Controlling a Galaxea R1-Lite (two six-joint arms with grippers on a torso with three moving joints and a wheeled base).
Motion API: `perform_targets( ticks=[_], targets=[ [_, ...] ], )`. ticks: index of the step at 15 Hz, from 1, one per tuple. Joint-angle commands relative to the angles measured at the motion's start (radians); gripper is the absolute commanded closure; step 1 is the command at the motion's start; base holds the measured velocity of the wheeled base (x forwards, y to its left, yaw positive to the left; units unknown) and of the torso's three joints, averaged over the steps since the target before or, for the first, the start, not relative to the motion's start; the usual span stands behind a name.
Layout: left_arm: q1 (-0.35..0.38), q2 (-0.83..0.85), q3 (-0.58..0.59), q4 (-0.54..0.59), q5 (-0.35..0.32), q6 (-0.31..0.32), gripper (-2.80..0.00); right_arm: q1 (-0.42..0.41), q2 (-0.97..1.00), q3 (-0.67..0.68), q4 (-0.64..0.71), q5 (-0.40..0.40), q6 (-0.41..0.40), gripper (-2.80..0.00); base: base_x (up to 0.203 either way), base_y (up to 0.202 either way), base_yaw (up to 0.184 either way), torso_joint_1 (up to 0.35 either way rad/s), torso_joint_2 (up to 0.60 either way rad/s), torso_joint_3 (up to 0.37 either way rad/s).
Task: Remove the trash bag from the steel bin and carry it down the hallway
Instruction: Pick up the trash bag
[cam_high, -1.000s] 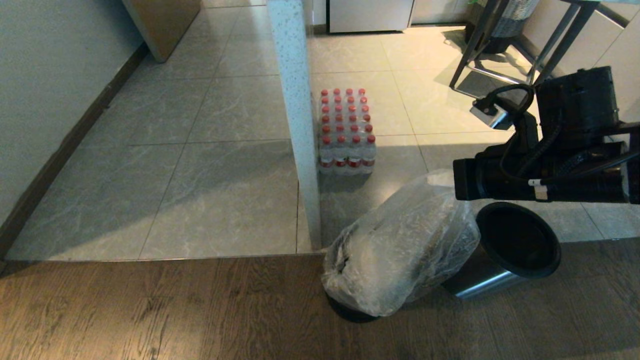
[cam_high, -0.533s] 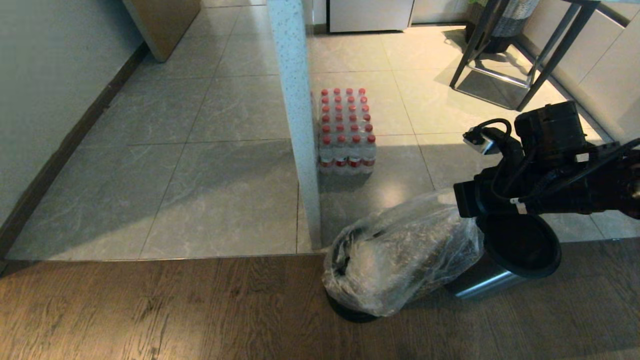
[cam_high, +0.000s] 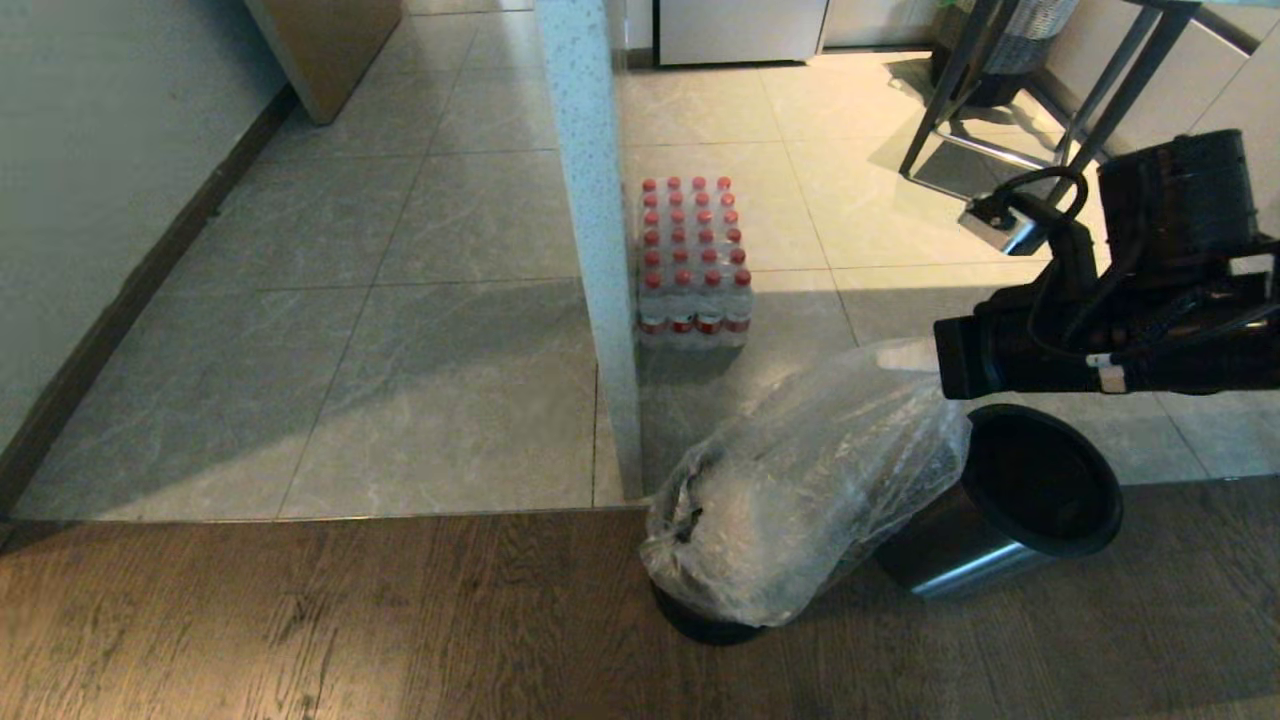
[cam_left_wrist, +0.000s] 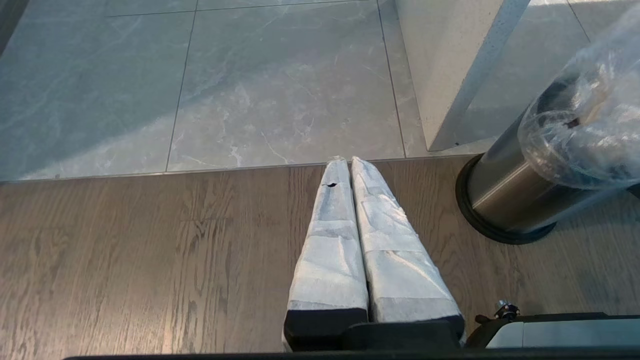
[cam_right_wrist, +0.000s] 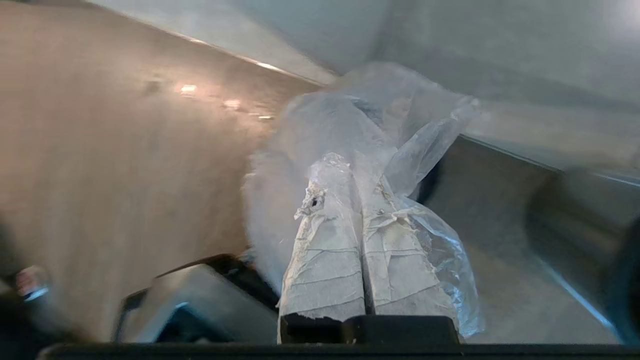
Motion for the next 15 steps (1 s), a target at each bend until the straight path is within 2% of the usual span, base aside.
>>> perform_targets(
  ticks=[1,6,9,13,15],
  targets=[
    [0.0,0.0,0.0,0.0,0.0,0.0,0.0,0.009,-0.067,-0.021,0.007,0.022,0.025,0.0,0.0,0.0,0.0,0.0,0.0,0.0],
    [0.0,0.0,0.0,0.0,0.0,0.0,0.0,0.008,-0.091,-0.108,0.078,0.026,0.087,0.0,0.0,0.0,0.0,0.0,0.0,0.0],
    [0.0,0.0,0.0,0.0,0.0,0.0,0.0,0.007,-0.073,-0.065,0.086,0.024,0.086,0.0,0.0,0.0,0.0,0.0,0.0,0.0],
    [0.0,0.0,0.0,0.0,0.0,0.0,0.0,0.003,-0.044,0.022,0.064,0.02,0.056,0.0,0.0,0.0,0.0,0.0,0.0,0.0],
    [0.0,0.0,0.0,0.0,0.0,0.0,0.0,0.002,-0.008,0.077,0.001,0.016,-0.029,0.0,0.0,0.0,0.0,0.0,0.0,0.0]
  ],
)
